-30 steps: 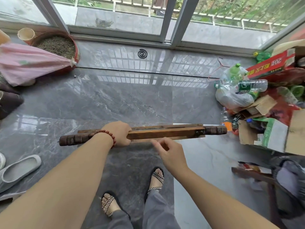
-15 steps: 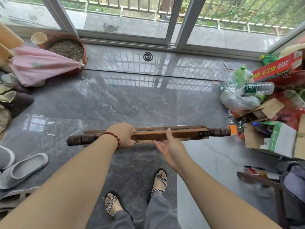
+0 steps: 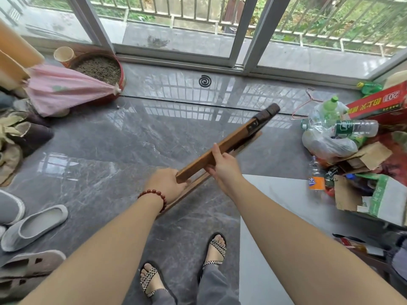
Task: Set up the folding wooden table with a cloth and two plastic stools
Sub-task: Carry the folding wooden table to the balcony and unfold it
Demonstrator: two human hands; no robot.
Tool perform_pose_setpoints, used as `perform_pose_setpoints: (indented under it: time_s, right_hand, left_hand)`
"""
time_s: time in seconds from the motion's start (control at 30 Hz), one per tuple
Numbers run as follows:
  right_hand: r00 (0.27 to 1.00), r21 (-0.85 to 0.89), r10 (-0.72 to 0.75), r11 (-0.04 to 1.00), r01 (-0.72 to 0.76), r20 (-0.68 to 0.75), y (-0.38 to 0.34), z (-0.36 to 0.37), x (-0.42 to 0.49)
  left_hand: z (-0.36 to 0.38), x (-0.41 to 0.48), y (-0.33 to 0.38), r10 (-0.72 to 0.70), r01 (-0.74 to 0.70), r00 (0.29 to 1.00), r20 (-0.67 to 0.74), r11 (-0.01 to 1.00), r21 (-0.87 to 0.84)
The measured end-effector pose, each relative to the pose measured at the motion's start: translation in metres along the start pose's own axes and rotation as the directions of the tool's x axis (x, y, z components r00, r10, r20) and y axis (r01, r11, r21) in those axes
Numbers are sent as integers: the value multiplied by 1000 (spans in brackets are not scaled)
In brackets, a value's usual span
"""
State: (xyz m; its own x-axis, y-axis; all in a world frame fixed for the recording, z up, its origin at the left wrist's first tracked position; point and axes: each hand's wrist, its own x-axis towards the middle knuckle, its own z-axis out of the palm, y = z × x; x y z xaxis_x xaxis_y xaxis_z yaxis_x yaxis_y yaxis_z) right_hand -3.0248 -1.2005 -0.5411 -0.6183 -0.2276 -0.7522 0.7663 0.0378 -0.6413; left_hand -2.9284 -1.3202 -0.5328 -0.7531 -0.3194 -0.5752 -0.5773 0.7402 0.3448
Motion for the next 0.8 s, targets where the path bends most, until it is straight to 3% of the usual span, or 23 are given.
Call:
perform_pose_setpoints:
  time_s: [0.27, 0.57, 0.7, 0.8]
  right_hand:
    - [999, -89, 14, 996, -10, 49, -10, 5, 18]
    - [997, -216, 1, 976, 17, 79, -12, 17, 21]
    - [999, -244, 7, 970, 3, 42, -10, 8, 17]
    - [995, -161, 61, 986, -49, 73, -11, 9, 10]
  left_hand:
    - [10, 1, 11, -154, 155, 988, 19, 972, -175]
    - [35, -9, 29, -321, 274, 944, -75, 891, -361]
    - [42, -10, 34, -305, 276, 952, -7, 870, -408]
    - [41, -8, 32, -269, 285, 958, 104, 828, -483]
